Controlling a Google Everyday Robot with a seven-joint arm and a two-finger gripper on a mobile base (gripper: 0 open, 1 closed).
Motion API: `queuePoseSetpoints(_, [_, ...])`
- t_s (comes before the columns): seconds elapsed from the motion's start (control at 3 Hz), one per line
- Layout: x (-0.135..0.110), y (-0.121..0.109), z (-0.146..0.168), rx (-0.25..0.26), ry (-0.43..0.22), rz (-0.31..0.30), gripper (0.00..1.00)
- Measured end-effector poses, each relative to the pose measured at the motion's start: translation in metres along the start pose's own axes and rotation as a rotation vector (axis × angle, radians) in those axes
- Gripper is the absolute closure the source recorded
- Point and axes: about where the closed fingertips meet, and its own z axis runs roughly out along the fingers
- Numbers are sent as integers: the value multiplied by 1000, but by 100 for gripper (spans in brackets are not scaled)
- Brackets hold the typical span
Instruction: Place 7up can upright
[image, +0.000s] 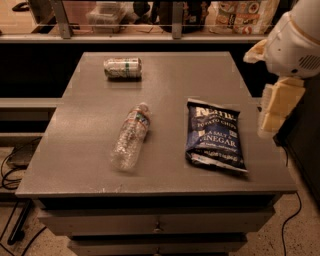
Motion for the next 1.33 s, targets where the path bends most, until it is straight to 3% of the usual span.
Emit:
queuePoseSetpoints(0.33, [-20,-25,21,-34,-5,-92,0])
queuePoseSetpoints(0.67, [-40,-53,39,-27,0,-150,0])
queuePoseSetpoints(1.33, [-88,-120,57,59,-83,-169,0])
